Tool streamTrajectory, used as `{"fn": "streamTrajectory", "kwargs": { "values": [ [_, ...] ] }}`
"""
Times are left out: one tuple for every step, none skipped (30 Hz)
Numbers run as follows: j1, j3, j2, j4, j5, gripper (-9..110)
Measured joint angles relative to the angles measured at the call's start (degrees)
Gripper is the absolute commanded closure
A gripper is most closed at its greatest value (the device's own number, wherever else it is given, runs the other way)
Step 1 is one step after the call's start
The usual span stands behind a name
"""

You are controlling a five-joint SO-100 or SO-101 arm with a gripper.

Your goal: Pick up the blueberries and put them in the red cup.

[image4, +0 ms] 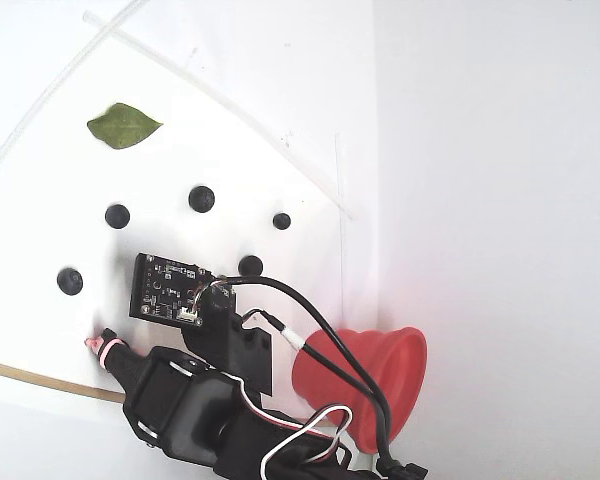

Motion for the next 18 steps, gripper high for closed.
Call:
{"fn": "streamTrajectory", "kwargs": {
  "values": [
    [0.18, 0.35, 0.0, 0.0, -0.09, 90],
    [0.35, 0.44, 0.18, 0.0, -0.35, 90],
    [0.53, 0.79, 0.53, 0.0, -0.62, 90],
    [0.7, 1.05, 0.88, 0.0, -0.88, 91],
    [1.05, 1.49, 1.23, 0.0, -1.14, 91],
    [1.32, 1.93, 1.67, 0.0, -1.41, 91],
    [1.49, 2.55, 2.2, 0.0, -1.67, 91],
    [1.76, 2.72, 2.81, 0.0, -1.93, 91],
    [1.85, 2.81, 3.43, 0.0, -2.11, 91],
    [2.11, 2.9, 3.96, 0.0, -2.29, 91],
    [2.2, 2.9, 4.48, 0.0, -2.55, 91],
    [2.37, 2.99, 5.1, 0.18, -2.72, 91],
    [2.46, 2.99, 5.62, 0.62, -2.81, 91],
    [2.64, 2.99, 6.15, 0.97, -2.99, 91],
    [2.81, 2.99, 6.68, 1.23, -3.16, 91],
    [2.9, 2.99, 7.21, 1.49, -3.25, 91],
    [2.9, 2.99, 7.56, 1.58, -3.34, 91],
    [2.9, 2.99, 8.0, 1.67, -3.34, 91]
  ]
}}
